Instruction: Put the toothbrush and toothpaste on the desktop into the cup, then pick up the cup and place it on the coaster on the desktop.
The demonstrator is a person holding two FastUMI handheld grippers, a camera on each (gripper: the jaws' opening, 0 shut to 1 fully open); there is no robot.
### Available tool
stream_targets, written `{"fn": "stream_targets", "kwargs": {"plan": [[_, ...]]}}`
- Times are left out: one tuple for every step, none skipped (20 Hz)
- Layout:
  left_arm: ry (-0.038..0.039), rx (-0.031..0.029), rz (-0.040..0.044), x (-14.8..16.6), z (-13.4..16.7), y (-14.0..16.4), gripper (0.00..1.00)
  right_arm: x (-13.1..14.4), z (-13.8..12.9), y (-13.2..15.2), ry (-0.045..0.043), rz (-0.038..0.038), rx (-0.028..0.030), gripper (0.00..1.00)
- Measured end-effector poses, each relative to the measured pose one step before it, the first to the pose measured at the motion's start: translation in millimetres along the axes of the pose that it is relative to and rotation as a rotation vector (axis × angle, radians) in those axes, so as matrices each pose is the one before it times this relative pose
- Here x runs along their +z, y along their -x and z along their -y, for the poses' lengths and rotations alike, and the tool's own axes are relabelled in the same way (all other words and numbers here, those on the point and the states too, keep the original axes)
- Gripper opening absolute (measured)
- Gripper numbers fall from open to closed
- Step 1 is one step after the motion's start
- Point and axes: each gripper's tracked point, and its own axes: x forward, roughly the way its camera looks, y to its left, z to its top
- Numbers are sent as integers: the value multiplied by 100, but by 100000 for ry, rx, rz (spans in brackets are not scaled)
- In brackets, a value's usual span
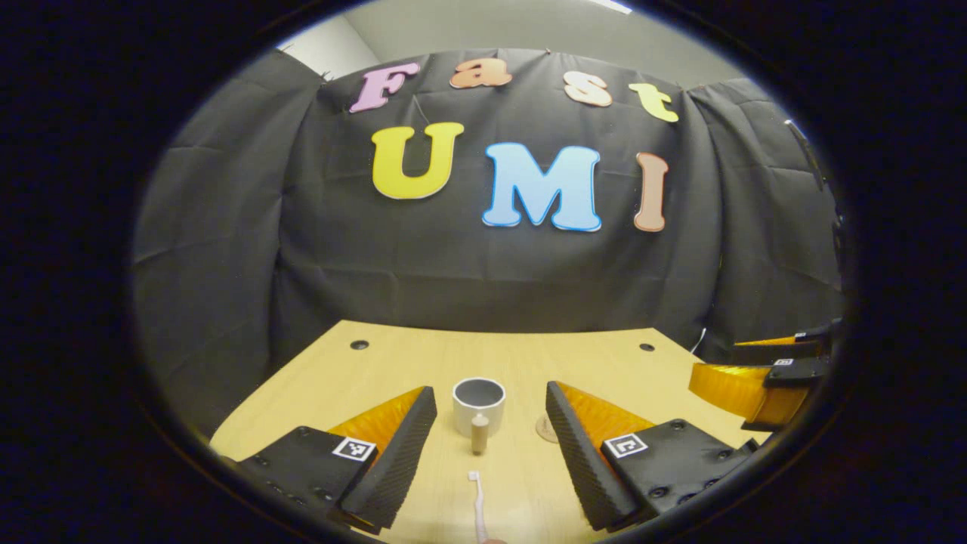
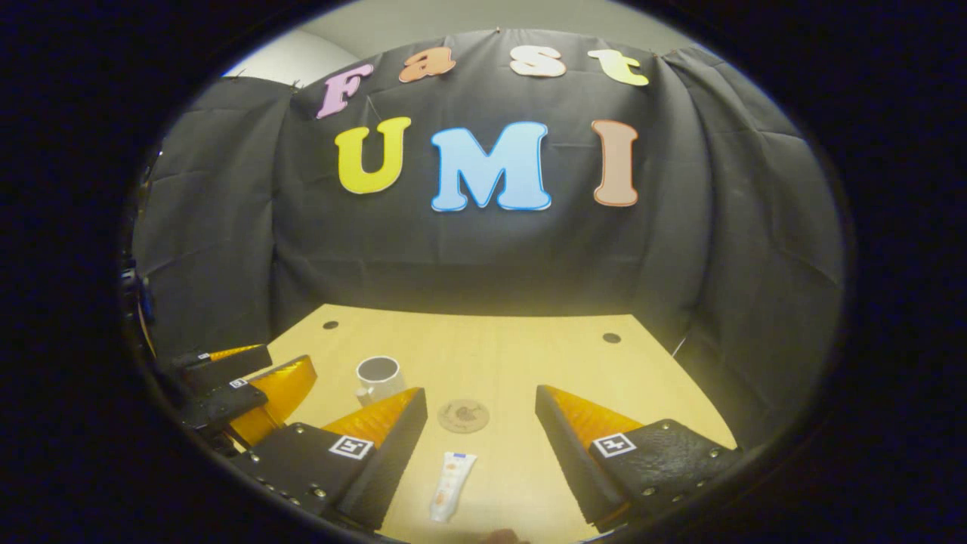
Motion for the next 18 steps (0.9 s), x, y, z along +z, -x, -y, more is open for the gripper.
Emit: {"fn": "stream_targets", "kwargs": {"plan": [[813,-413,-2131,-596,140,-35,100,-698,-29,-210,579,-2120,-75,90],[642,-144,-2146,-622,123,-172,100,-561,-93,-243,680,-2245,-54,90],[480,-288,-2496,-728,94,-218,100,-734,-124,-326,641,-2506,248,90],[566,-199,-2507,-835,95,-217,100,-705,-98,-304,325,-2787,599,90],[677,-204,-2803,-723,61,-276,100,-772,-267,-380,114,-3029,850,90],[567,19,-3265,-964,-18,-256,100,-801,-217,-358,15,-3218,737,90],[276,879,-3676,-1014,-230,-359,100,-745,-319,-379,-167,-3345,1015,90],[238,698,-3634,-852,-266,-407,94,-720,-237,-460,-451,-3373,816,90],[365,600,-3604,-870,-251,-343,94,-778,-161,-382,-526,-3331,891,90],[279,436,-3468,-903,-123,-453,94,-693,-44,-303,-681,-2820,444,90],[443,28,-3124,-759,-82,-531,94,-337,-83,-133,-927,-2809,592,90],[623,75,-3093,-645,-43,-594,94,-594,-245,-182,-1126,-2727,776,90],[889,-182,-3245,-691,-50,-439,94,-694,-159,-451,-1093,-2778,605,90],[767,41,-3244,-347,-20,-445,94,-486,-70,-491,-927,-2699,438,90],[743,344,-4149,-702,-119,-316,94,-403,-59,-343,-760,-2914,223,90],[419,619,-3726,-822,-268,-515,94,-239,16,-301,-736,-2815,429,90],[-97,755,-3510,-714,-405,-426,94,-309,27,-491,-582,-2638,330,90],[-365,418,-2968,-665,-373,-663,94,-352,134,-1046,-415,-2624,85,91]]}}
